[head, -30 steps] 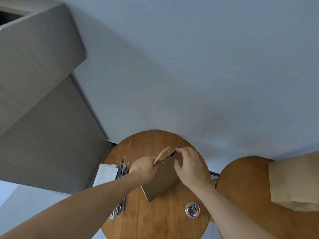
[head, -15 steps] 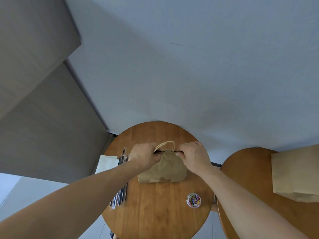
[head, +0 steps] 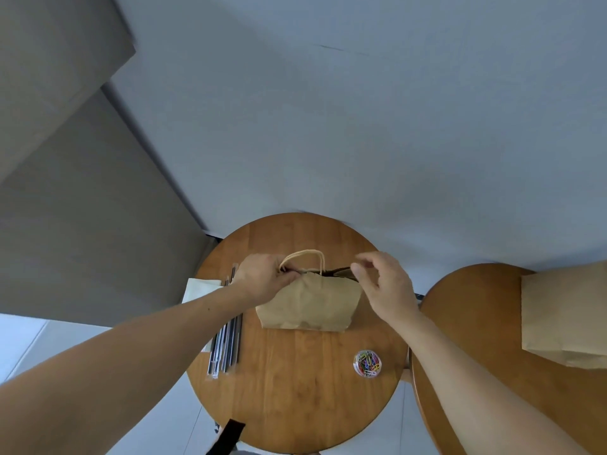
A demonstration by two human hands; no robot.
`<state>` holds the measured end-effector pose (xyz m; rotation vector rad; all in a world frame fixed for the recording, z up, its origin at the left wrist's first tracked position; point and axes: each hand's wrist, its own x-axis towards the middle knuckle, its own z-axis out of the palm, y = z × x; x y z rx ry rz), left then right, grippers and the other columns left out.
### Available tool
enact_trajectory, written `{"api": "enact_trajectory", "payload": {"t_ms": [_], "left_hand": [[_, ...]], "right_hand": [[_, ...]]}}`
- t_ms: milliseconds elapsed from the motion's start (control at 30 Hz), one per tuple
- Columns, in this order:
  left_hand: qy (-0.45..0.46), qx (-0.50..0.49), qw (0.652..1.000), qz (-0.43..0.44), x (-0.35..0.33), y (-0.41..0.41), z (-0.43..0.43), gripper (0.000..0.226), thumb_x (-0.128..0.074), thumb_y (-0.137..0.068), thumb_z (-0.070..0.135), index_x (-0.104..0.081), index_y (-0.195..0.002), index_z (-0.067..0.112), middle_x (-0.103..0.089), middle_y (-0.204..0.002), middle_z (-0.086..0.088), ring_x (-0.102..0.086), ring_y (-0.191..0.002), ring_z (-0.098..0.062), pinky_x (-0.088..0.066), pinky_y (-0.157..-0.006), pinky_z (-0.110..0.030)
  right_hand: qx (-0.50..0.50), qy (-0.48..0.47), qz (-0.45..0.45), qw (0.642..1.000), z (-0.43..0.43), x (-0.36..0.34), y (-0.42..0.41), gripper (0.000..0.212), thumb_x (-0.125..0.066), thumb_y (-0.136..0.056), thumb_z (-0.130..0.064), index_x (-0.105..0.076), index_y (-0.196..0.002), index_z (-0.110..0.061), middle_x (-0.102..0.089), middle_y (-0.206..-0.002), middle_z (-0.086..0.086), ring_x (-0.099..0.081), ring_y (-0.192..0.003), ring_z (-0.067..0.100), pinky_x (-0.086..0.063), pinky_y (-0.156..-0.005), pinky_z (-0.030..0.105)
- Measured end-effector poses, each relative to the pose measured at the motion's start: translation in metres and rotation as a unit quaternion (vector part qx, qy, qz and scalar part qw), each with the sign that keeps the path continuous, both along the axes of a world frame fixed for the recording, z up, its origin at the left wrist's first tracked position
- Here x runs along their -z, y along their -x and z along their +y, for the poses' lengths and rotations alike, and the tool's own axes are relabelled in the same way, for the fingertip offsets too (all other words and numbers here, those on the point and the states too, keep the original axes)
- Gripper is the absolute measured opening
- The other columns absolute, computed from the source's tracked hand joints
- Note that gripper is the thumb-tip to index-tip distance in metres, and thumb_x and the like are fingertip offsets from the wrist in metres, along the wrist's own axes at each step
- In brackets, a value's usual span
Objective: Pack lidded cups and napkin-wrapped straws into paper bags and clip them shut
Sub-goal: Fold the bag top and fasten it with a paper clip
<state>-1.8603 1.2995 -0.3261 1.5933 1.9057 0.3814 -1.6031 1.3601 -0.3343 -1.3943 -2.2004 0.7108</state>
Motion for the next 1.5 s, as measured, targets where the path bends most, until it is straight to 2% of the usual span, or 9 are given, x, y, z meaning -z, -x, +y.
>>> {"api": "enact_trajectory", "payload": {"t_ms": [100, 200, 333, 533, 700, 933, 1100, 1233, 1500], "left_hand": [[-0.004, 0.003, 1.000, 0.006, 0.002, -0.003, 0.002, 0.013, -0.064, -0.091, 0.040, -0.074, -0.097, 0.036, -0.071, -0.083, 0.014, -0.063, -0.079, -0.008, -0.047, -0.066, -0.026], [-0.014, 0.002, 1.000, 0.007, 0.005, -0.010, 0.001, 0.012, -0.064, -0.091, 0.039, -0.074, -0.096, 0.035, -0.067, -0.076, 0.017, -0.060, -0.074, -0.007, -0.041, -0.061, -0.021], [-0.040, -0.019, 0.999, 0.008, 0.006, -0.015, 0.000, 0.010, -0.067, -0.090, 0.036, -0.075, -0.093, 0.032, -0.052, -0.062, 0.028, -0.050, -0.061, 0.005, -0.035, -0.055, -0.008], [-0.087, -0.036, 0.996, -0.009, 0.008, -0.020, -0.014, 0.013, -0.073, -0.086, 0.021, -0.073, -0.073, 0.019, -0.051, -0.050, 0.033, -0.051, -0.058, 0.017, -0.034, -0.055, -0.003], [-0.109, -0.024, 0.993, -0.026, 0.011, -0.023, -0.022, 0.011, -0.073, -0.086, 0.015, -0.074, -0.074, 0.014, -0.053, -0.060, 0.044, -0.051, -0.059, 0.020, -0.032, -0.055, 0.000], [-0.099, -0.031, 0.994, -0.019, 0.011, -0.024, -0.022, 0.012, -0.073, -0.087, 0.019, -0.075, -0.076, 0.013, -0.051, -0.049, 0.033, -0.051, -0.056, 0.016, -0.032, -0.052, -0.001], [-0.073, -0.022, 0.997, -0.027, 0.008, -0.023, -0.021, 0.009, -0.069, -0.090, 0.026, -0.078, -0.092, 0.023, -0.057, -0.064, 0.025, -0.056, -0.062, 0.009, -0.033, -0.057, -0.006], [-0.077, -0.024, 0.996, -0.029, 0.008, -0.022, -0.022, 0.009, -0.069, -0.090, 0.025, -0.078, -0.091, 0.022, -0.061, -0.065, 0.019, -0.056, -0.061, 0.007, -0.034, -0.056, -0.006], [-0.064, -0.020, 0.998, -0.016, 0.009, -0.020, -0.021, 0.012, -0.066, -0.092, 0.029, -0.077, -0.095, 0.025, -0.061, -0.070, 0.019, -0.054, -0.062, 0.007, -0.034, -0.058, -0.005]], "right_hand": [[0.131, 0.061, 0.045, 0.988, -0.008, 0.020, -0.024, 0.027, -0.045, -0.102, -0.035, -0.064, -0.111, -0.019, -0.063, -0.099, -0.012, -0.059, -0.092, 0.007, -0.045, -0.078, 0.024], [0.087, 0.155, -0.100, 0.979, -0.024, 0.054, -0.046, 0.017, -0.051, -0.098, -0.023, -0.060, -0.083, -0.023, -0.062, -0.076, -0.011, -0.060, -0.072, 0.013, -0.042, -0.059, 0.027], [0.012, 0.248, -0.266, 0.931, -0.055, 0.097, -0.063, 0.020, -0.050, -0.095, -0.021, -0.068, -0.087, -0.025, -0.068, -0.088, -0.012, -0.062, -0.076, 0.007, -0.049, -0.060, 0.026], [0.053, 0.308, -0.355, 0.881, -0.074, 0.130, -0.066, 0.023, -0.048, -0.095, -0.031, -0.061, -0.080, -0.019, -0.063, -0.074, -0.003, -0.063, -0.071, 0.016, -0.046, -0.054, 0.025], [0.078, 0.316, -0.382, 0.865, -0.080, 0.142, -0.059, 0.014, -0.048, -0.094, -0.027, -0.055, -0.082, -0.024, -0.059, -0.073, -0.006, -0.058, -0.065, 0.012, -0.042, -0.051, 0.023], [0.105, 0.331, -0.385, 0.855, -0.084, 0.143, -0.056, 0.017, -0.051, -0.091, -0.026, -0.054, -0.074, -0.024, -0.056, -0.066, -0.008, -0.052, -0.056, 0.009, -0.037, -0.047, 0.021], [0.138, 0.320, -0.361, 0.865, -0.085, 0.145, -0.058, 0.029, -0.054, -0.093, -0.039, -0.052, -0.069, -0.025, -0.056, -0.063, -0.008, -0.051, -0.053, 0.006, -0.035, -0.044, 0.020], [0.152, 0.327, -0.348, 0.866, -0.087, 0.148, -0.050, 0.034, -0.057, -0.089, -0.029, -0.051, -0.057, -0.022, -0.053, -0.054, -0.008, -0.048, -0.047, 0.007, -0.033, -0.043, 0.018], [0.150, 0.366, -0.336, 0.855, -0.088, 0.147, -0.059, 0.022, -0.056, -0.089, -0.031, -0.057, -0.070, -0.021, -0.060, -0.068, -0.004, -0.055, -0.057, 0.011, -0.032, -0.045, 0.023]]}}
